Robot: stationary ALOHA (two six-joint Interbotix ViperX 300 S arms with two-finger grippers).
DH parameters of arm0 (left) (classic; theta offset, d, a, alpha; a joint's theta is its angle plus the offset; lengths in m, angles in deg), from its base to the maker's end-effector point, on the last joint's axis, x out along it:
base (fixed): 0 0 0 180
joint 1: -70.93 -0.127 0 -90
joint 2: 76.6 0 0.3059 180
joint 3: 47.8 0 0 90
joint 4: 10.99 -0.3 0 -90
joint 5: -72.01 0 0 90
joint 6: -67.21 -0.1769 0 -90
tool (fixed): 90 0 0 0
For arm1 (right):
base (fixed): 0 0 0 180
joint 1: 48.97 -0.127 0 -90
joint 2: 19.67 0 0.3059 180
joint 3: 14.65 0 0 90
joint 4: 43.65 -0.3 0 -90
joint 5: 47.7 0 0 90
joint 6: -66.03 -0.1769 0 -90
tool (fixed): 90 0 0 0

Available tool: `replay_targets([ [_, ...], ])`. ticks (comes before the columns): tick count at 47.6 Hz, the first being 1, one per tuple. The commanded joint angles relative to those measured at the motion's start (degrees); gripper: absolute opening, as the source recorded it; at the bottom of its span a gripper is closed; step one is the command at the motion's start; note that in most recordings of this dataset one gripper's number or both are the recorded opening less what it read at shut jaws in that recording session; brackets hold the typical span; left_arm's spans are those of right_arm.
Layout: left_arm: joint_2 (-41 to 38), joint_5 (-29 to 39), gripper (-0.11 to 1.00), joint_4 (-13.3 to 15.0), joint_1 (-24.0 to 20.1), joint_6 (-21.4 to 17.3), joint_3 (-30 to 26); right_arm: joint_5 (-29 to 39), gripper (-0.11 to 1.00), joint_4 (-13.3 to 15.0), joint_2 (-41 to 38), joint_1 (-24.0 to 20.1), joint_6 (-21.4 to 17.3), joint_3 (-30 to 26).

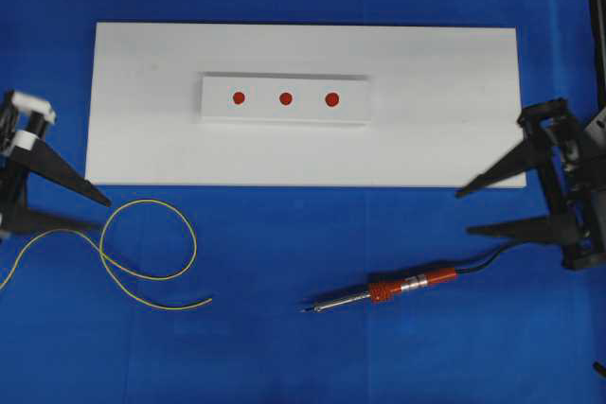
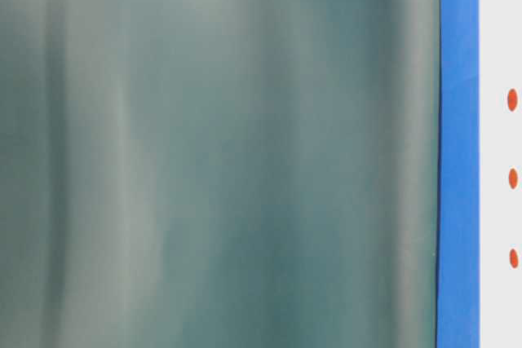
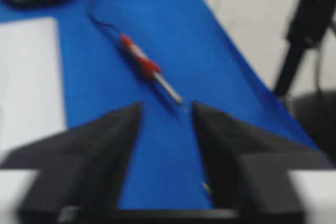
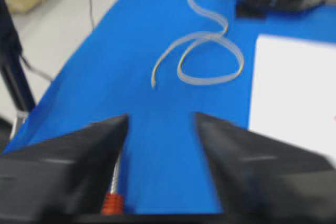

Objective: Touch the tip of the soldering iron to the tip of the solder at the mark.
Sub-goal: 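Open both grippers and move them toward the solder and iron, then lower left gripper onto yellow solder, right gripper onto red iron handle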

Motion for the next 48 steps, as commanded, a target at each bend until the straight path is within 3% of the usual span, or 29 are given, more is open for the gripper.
replay_targets([
  [1, -3.1, -1.8, 0.48, 0.0, 2.4, -0.1, 0.0, -2.3, 0.66, -0.1, -4.0, -1.0, -0.9, -0.8],
  [6, -7.4, -4.9, 0.78, 0.2, 4.1, 0.4, 1.1, -5.2, 0.91, -0.1, -9.5, -3.3, -1.5, -1.1],
  [9, -10.5, -7.8, 0.86, 0.2, 4.9, 1.3, 1.7, -7.7, 0.91, -1.1, -13.2, -5.4, -1.7, -0.8],
  [20, -25.4, -17.2, 0.81, 0.2, 8.3, 6.1, 2.0, -21.4, 0.87, -8.5, -26.1, -11.3, -1.7, 0.7],
  [31, -38.3, -24.9, 0.81, 1.0, 11.1, 6.9, 0.7, -29.7, 0.87, -16.0, -37.4, -15.8, -1.2, 0.1],
  [48, -47.5, -32.4, 0.79, 1.0, 14.0, 8.0, 1.2, -37.1, 0.87, -21.4, -46.1, -19.8, -1.1, -0.5],
])
